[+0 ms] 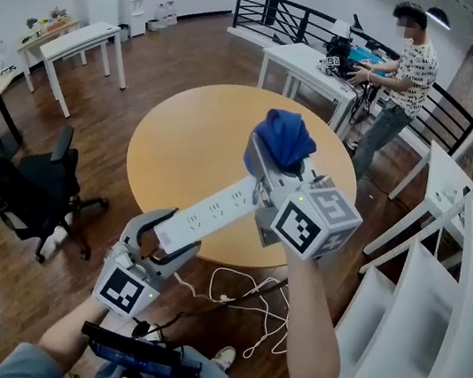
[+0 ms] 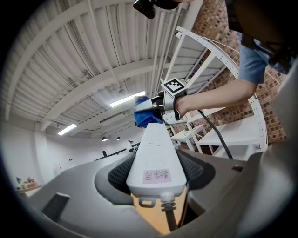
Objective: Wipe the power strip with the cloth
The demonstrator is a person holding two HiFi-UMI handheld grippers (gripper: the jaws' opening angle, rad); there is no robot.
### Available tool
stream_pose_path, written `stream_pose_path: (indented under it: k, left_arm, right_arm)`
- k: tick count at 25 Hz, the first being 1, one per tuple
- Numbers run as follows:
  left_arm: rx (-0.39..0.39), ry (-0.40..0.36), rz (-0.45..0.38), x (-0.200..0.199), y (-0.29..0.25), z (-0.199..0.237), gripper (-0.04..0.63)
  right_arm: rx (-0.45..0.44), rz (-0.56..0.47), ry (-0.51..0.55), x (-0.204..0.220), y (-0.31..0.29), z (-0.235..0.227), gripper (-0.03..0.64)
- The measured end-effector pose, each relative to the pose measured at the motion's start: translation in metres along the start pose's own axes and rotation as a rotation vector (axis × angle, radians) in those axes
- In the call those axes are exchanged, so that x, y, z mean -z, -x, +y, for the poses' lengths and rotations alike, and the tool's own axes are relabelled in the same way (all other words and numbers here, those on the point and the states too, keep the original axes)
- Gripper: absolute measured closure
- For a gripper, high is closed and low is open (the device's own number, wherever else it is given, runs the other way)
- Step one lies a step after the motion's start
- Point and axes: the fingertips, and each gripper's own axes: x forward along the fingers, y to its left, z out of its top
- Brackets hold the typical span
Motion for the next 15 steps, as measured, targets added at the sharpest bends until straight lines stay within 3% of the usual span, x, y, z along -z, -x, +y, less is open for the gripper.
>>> stream_pose_path:
  k: [15]
  left_arm:
    - [-0.019, -0.032, 0.042, 0.013, -0.005, 0.0, 0.305]
  right_arm:
    - [-0.037, 0.036, -0.045, 0.012, -0.021, 0.02, 0.551]
